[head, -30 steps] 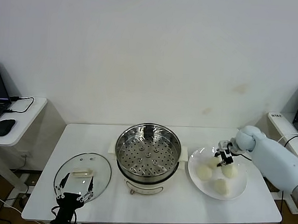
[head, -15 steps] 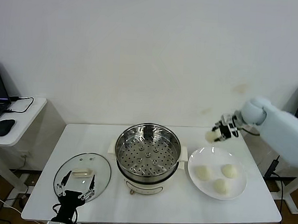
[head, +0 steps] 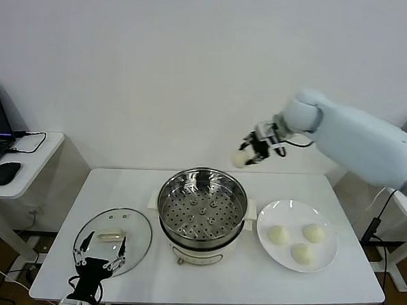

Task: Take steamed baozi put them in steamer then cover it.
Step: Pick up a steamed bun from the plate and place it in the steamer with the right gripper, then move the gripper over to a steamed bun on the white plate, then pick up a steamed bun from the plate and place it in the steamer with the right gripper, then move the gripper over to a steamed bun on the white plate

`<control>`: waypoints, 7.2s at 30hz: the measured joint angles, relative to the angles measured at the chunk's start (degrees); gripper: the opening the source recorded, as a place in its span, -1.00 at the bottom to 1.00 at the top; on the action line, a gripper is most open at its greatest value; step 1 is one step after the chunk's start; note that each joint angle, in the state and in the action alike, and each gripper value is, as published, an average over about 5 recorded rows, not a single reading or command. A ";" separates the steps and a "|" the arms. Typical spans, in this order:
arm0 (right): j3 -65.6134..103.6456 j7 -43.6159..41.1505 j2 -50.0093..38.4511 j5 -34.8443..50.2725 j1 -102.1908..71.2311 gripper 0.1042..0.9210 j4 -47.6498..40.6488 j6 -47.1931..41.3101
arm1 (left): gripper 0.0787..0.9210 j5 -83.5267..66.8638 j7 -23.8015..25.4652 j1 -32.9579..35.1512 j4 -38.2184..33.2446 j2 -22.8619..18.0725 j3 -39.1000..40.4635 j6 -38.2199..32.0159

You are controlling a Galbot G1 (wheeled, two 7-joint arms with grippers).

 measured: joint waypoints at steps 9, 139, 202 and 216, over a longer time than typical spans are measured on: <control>-4.06 0.61 6.70 -5.29 -0.75 0.01 -1.13 6.05 | 0.77 -0.13 -0.05 0.14 0.00 -0.30 -0.28 0.01; 13.44 -2.40 -25.96 -2.44 -15.90 0.16 12.19 -21.38 | 0.77 -1.10 -0.10 -1.19 -0.84 2.11 -1.55 0.75; -1.36 1.99 2.59 16.60 0.11 0.76 10.30 -38.79 | 0.77 -2.86 -0.08 -1.94 -2.22 3.09 -3.70 1.31; 2.69 -9.38 -23.64 2.71 -2.30 0.76 20.52 -25.51 | 0.77 -2.55 -0.05 -1.10 -1.96 3.48 -3.32 1.30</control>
